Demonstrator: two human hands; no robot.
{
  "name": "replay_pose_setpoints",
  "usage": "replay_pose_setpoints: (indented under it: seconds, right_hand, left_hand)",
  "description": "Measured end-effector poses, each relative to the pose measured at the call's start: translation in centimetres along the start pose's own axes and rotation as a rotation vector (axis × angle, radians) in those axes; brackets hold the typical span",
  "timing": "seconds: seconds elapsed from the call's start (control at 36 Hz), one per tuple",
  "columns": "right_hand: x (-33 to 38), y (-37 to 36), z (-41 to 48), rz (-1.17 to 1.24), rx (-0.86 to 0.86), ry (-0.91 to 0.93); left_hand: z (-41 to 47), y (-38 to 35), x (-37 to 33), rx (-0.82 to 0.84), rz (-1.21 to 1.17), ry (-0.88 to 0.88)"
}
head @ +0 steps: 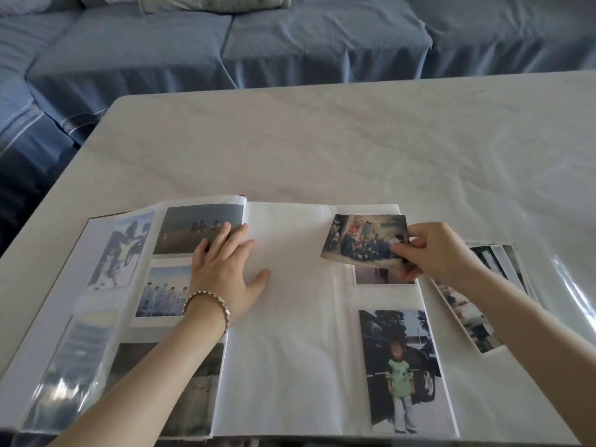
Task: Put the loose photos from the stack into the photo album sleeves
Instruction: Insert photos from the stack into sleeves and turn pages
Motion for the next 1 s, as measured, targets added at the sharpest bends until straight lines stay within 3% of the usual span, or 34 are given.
replay_pose_setpoints:
  seconds: [0.17,0.44,0.78,1.0]
  right_hand:
    - [0.9,-1.8,3.1,0.037,0.15,-0.125]
    - [4.1,-7.8,3.0,0.01,0.244,-0.025]
    - [1.4,-6.3,1.8,0.174,-0.072,-0.058]
    - [2.0,-6.6,1.8,0.103,-0.074,-0.014]
  left_hand:
    - [0.1,0.1,-0.1,-0.005,0.003,-0.009]
    - [0.1,0.0,-0.1,0.015,0.025,-0.022]
    - [0.2,-0.2,0.1,0.0,0.013,-0.014]
    - [0.2,-0.3,0.0,0.013,0.004,-0.009]
Point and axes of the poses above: each hand's wrist, its own z-axis towards the middle knuckle, its own y-axis out of the back of the hand, x = y × z, the point moved 7 cm from there along z, towards the middle knuckle, and after that the axes turned 15 degrees about -x, right-handed, at the moved point
